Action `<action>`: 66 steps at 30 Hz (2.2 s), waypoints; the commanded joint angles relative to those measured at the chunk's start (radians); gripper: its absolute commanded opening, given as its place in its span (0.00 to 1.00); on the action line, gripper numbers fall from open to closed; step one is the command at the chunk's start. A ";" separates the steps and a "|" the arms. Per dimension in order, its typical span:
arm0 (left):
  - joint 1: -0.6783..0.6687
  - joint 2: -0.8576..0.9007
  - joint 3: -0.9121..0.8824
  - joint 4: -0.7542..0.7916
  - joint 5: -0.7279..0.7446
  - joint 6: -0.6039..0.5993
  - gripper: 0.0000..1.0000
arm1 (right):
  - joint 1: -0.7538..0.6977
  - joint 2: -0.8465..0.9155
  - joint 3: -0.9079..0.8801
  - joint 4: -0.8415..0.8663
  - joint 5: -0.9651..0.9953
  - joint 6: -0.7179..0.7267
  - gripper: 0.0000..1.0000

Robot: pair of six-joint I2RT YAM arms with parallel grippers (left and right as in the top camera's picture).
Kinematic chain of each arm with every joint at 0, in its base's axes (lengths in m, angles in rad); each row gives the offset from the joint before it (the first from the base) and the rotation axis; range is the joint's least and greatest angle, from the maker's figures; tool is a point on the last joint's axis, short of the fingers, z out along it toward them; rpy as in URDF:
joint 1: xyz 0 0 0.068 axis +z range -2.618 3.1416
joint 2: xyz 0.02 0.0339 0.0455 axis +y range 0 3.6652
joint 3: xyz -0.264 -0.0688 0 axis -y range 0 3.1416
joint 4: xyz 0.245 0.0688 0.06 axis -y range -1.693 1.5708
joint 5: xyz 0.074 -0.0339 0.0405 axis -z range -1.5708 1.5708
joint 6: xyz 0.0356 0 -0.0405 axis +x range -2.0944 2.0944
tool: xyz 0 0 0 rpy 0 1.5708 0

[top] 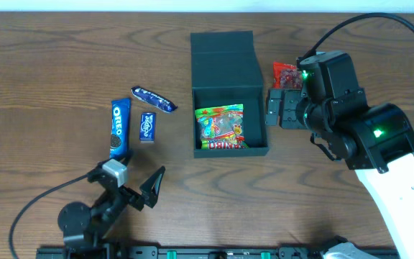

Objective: Pack container
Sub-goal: 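Reach the left gripper to the blue Oreo pack and grasp it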

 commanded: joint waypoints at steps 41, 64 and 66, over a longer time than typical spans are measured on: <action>-0.002 1.428 1.002 -0.429 -0.473 0.396 0.95 | -0.005 0.039 -0.001 0.232 0.064 -0.270 0.99; 0.000 1.744 1.001 -0.460 -0.627 0.411 0.95 | -0.004 0.072 -0.001 0.257 0.100 -0.269 0.99; 0.000 1.757 1.001 -0.461 -0.627 0.407 0.95 | -0.005 0.072 -0.001 0.264 0.100 -0.269 0.99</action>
